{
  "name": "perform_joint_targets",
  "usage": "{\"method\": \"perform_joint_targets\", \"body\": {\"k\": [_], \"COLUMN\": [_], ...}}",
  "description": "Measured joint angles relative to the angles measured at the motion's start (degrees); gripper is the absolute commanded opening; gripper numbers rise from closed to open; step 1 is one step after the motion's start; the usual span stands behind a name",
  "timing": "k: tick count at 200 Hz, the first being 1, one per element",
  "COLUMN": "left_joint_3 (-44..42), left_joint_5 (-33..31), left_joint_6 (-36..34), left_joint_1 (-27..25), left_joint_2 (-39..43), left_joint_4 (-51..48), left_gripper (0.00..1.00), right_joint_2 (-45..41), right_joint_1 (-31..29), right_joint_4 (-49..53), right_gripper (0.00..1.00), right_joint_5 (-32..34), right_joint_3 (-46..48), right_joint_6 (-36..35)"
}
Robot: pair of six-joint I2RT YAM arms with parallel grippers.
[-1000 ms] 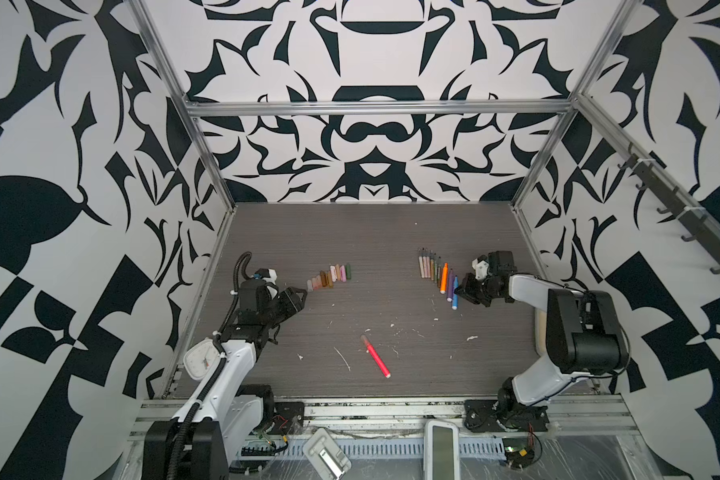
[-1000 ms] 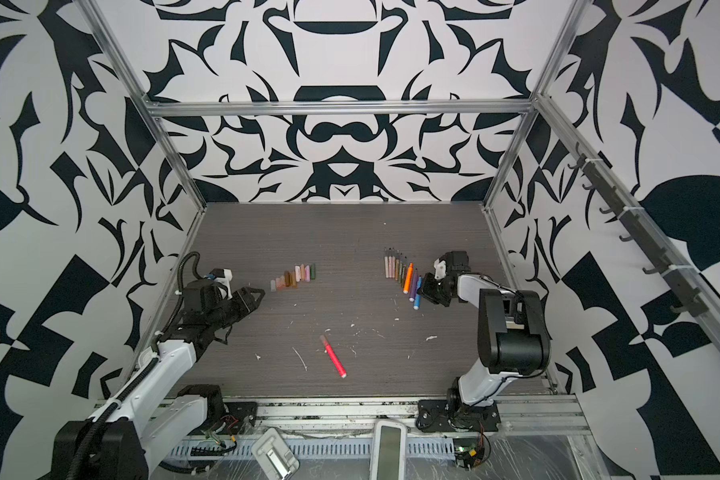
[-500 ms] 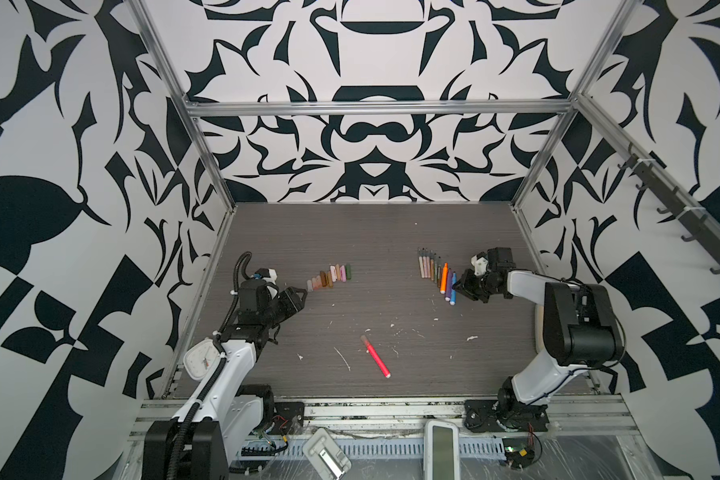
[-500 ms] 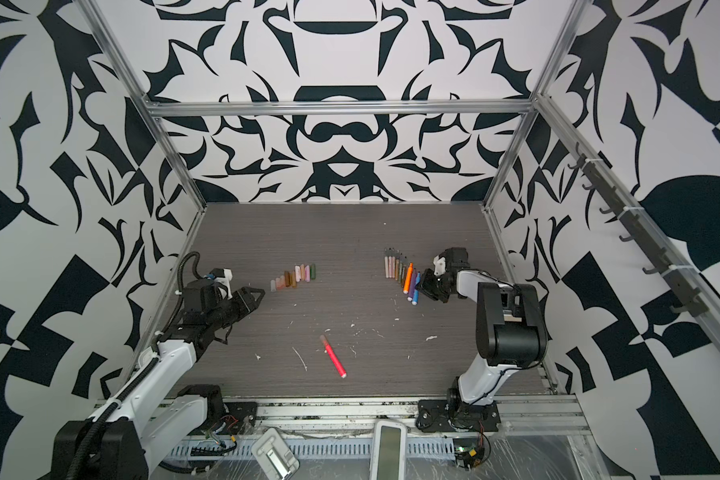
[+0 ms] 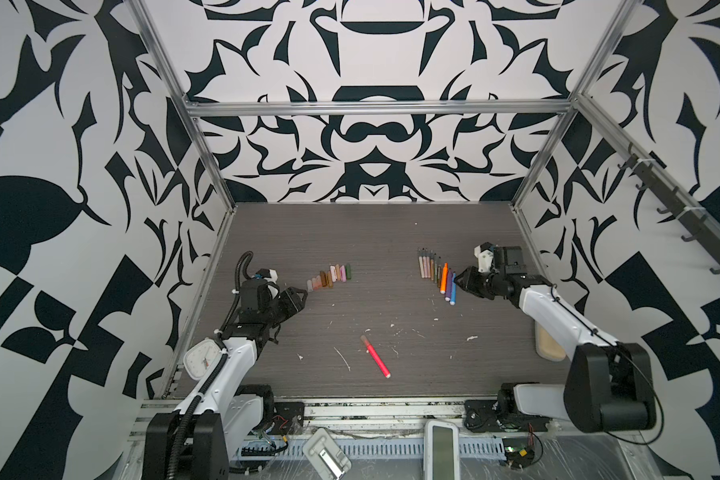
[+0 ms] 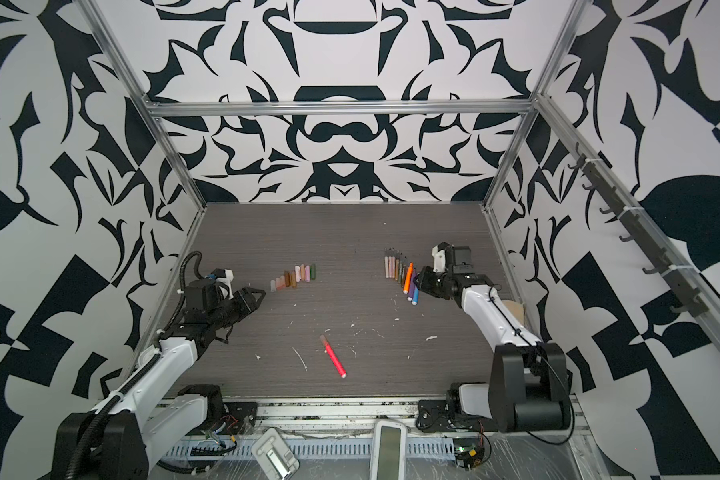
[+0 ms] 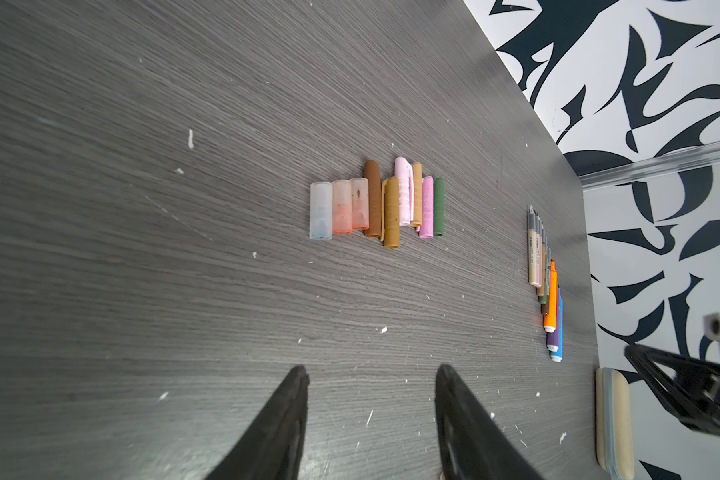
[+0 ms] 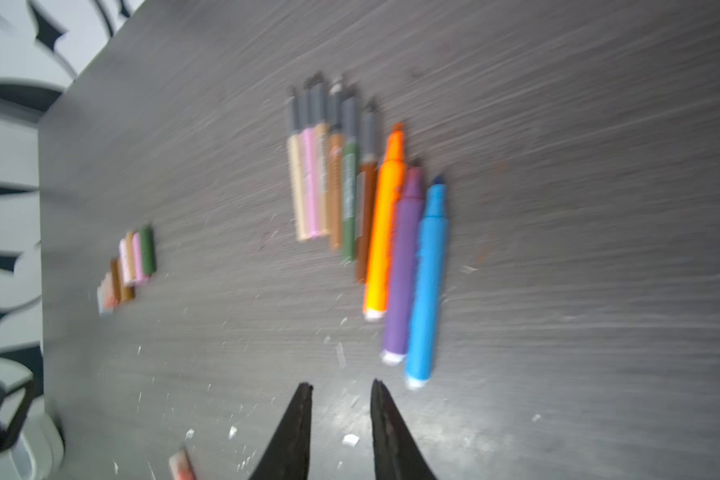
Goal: Open the pen caps
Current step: 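Move the right gripper to the pink marker and grasp it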
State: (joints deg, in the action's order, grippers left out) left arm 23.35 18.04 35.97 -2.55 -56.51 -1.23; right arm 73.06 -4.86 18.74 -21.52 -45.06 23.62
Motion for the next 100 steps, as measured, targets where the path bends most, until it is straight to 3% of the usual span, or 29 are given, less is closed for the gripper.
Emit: {"method": "perform_joint_targets", "body": {"k": [27, 62, 100], "left_joint_3": [0.0, 0.0, 0.0], "left_joint_5": [-0.02, -0.04, -0.24], "left_joint_6": [0.0, 0.0, -0.02], "left_joint_1": [-0.24, -0.63, -0.85], "left_joint_2": [-0.57, -1.44, -1.4], "left_joint_4": [0.17, 0.15, 0.17], "left_gripper": [0.53, 0.53, 0.53], "right_joint_2": [-4.15, -2.34, 3.19], "right_joint_1": [-15.04, -35.3, -46.25], "right_joint_4": [0.48, -1.25, -4.87], "right_gripper": [0.26, 0.26, 0.25], "right_joint_5": [5.14, 12.07, 17.38], "right_joint_3": [3.87, 8.66, 9.53], "right_joint_6": [2.27, 8.59, 13.92]}}
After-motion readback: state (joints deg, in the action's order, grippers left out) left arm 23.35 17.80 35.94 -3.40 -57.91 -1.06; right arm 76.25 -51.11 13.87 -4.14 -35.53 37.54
